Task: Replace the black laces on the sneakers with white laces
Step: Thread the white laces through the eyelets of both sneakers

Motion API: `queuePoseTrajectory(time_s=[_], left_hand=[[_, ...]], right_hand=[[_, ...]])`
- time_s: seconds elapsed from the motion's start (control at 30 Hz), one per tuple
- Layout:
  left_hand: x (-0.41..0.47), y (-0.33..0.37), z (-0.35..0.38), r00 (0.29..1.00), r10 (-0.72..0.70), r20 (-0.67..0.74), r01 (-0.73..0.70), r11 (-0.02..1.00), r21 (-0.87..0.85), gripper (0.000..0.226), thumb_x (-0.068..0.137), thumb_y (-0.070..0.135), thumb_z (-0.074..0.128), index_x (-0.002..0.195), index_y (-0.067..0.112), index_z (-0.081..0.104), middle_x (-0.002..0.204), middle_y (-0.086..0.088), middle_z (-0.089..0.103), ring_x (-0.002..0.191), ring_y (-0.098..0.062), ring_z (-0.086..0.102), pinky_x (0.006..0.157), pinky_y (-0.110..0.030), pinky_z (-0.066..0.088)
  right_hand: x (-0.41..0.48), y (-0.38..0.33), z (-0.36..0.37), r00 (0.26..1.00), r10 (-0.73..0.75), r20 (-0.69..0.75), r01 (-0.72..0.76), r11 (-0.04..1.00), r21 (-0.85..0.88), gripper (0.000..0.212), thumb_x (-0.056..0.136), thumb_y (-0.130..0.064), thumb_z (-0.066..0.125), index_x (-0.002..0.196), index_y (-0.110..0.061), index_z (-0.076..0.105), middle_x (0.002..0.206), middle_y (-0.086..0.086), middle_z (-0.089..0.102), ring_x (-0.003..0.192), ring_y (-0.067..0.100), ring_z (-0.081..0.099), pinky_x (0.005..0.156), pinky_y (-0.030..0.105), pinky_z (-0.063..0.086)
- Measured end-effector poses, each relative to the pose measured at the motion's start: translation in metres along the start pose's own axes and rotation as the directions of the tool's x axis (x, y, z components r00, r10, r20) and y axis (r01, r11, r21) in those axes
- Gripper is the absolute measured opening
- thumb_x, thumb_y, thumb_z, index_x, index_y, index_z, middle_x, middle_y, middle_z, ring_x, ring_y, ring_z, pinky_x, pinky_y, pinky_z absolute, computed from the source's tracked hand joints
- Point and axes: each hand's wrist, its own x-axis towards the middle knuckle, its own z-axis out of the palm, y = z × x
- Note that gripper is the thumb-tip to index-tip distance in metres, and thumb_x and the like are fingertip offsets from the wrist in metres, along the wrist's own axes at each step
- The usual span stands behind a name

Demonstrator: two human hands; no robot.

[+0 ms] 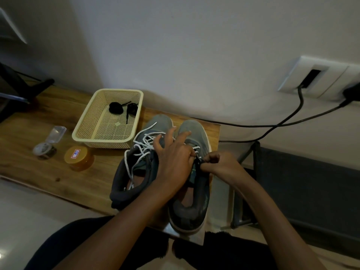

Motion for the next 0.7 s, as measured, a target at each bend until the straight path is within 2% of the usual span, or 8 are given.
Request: queuePoseTrajectory(time_s=[0.1, 0.17, 0.23, 0.3, 0.37, 0.47, 0.53, 0.7], left_hand=[[0.001, -0.001, 0.001, 1.000, -0.018, 0.020, 0.018, 1.000, 0.008, 0.016, 0.087, 0.029, 0.061, 0.099, 0.032, 0.072, 0.152, 0.016, 0.028, 0.144, -0.019, 0.002, 0.102, -0.042, -0.005], [0.004, -0.003, -0.004, 0.998, -0.037, 0.049, 0.037, 0.999, 0.018, 0.015, 0.086, 0.033, 0.063, 0.098, 0.035, 0.071, 0.153, 0.014, 0.025, 0.144, -0.020, 0.000, 0.104, -0.045, -0.003], [0.010, -0.007, -0.011, 0.997, -0.065, 0.038, 0.067, 0.997, -0.049, 0.015, 0.084, 0.036, 0.065, 0.098, 0.037, 0.070, 0.152, 0.013, 0.027, 0.144, -0.020, 0.003, 0.108, -0.046, 0.001], [0.016, -0.013, -0.018, 0.995, -0.097, -0.012, 0.094, 0.981, -0.169, 0.016, 0.086, 0.041, 0.062, 0.100, 0.037, 0.068, 0.149, 0.013, 0.033, 0.143, -0.017, 0.009, 0.108, -0.043, 0.005], [0.019, -0.016, -0.022, 0.997, -0.083, 0.007, 0.082, 0.974, -0.211, 0.026, 0.087, 0.049, 0.058, 0.111, 0.039, 0.063, 0.150, 0.013, 0.031, 0.143, -0.016, 0.008, 0.110, -0.044, 0.004], [0.015, -0.017, -0.021, 0.978, -0.006, 0.210, 0.032, 0.992, -0.121, 0.065, 0.077, 0.068, 0.056, 0.135, 0.045, 0.040, 0.158, 0.010, 0.012, 0.145, -0.017, -0.006, 0.113, -0.053, -0.008], [0.014, -0.019, -0.020, 0.957, 0.000, 0.291, 0.022, 0.997, -0.072, 0.078, 0.073, 0.073, 0.055, 0.142, 0.046, 0.029, 0.159, 0.010, 0.004, 0.145, -0.019, -0.013, 0.110, -0.056, -0.013], [0.014, -0.023, -0.027, 0.949, -0.019, 0.315, 0.049, 0.995, -0.087, 0.063, 0.075, 0.061, 0.065, 0.131, 0.049, 0.039, 0.159, 0.010, 0.006, 0.145, -0.020, -0.013, 0.112, -0.056, -0.011]], right_hand=[[-0.001, -0.003, -0.002, 0.999, 0.016, 0.038, -0.017, 1.000, 0.023, 0.018, 0.081, -0.006, 0.067, 0.065, -0.013, 0.065, 0.060, -0.003, 0.060, 0.049, -0.006, 0.054, 0.051, 0.008, 0.043], [-0.004, -0.003, -0.008, 0.997, 0.040, 0.064, -0.044, 0.997, 0.056, 0.014, 0.085, -0.021, 0.067, 0.073, -0.014, 0.070, 0.061, -0.006, 0.065, 0.055, -0.006, 0.058, 0.056, 0.009, 0.046], [-0.004, 0.000, -0.014, 0.999, 0.033, 0.002, -0.033, 0.996, 0.081, 0.019, 0.088, -0.028, 0.062, 0.077, -0.016, 0.071, 0.064, -0.005, 0.069, 0.062, 0.001, 0.063, 0.066, 0.018, 0.051], [0.000, 0.003, -0.016, 0.991, -0.017, -0.130, 0.025, 0.998, 0.061, 0.014, 0.089, -0.018, 0.062, 0.078, -0.014, 0.069, 0.068, -0.002, 0.068, 0.064, 0.008, 0.063, 0.066, 0.023, 0.050], [0.002, 0.004, -0.014, 0.979, -0.080, -0.186, 0.084, 0.996, 0.015, 0.009, 0.087, -0.008, 0.063, 0.081, -0.013, 0.068, 0.074, -0.001, 0.065, 0.065, 0.005, 0.060, 0.061, 0.015, 0.048], [0.005, 0.003, -0.005, 0.975, -0.168, -0.147, 0.156, 0.984, -0.089, 0.007, 0.084, -0.005, 0.066, 0.084, -0.011, 0.069, 0.077, -0.007, 0.062, 0.069, 0.001, 0.057, 0.062, 0.016, 0.046], [0.006, 0.004, -0.002, 0.973, -0.188, -0.135, 0.173, 0.978, -0.113, 0.008, 0.083, -0.004, 0.067, 0.085, -0.011, 0.070, 0.076, -0.009, 0.062, 0.071, 0.004, 0.055, 0.065, 0.018, 0.044], [0.009, 0.007, 0.003, 0.972, -0.191, -0.139, 0.176, 0.978, -0.115, 0.008, 0.084, -0.006, 0.066, 0.083, -0.014, 0.069, 0.079, -0.007, 0.062, 0.073, 0.003, 0.055, 0.063, 0.009, 0.042]])
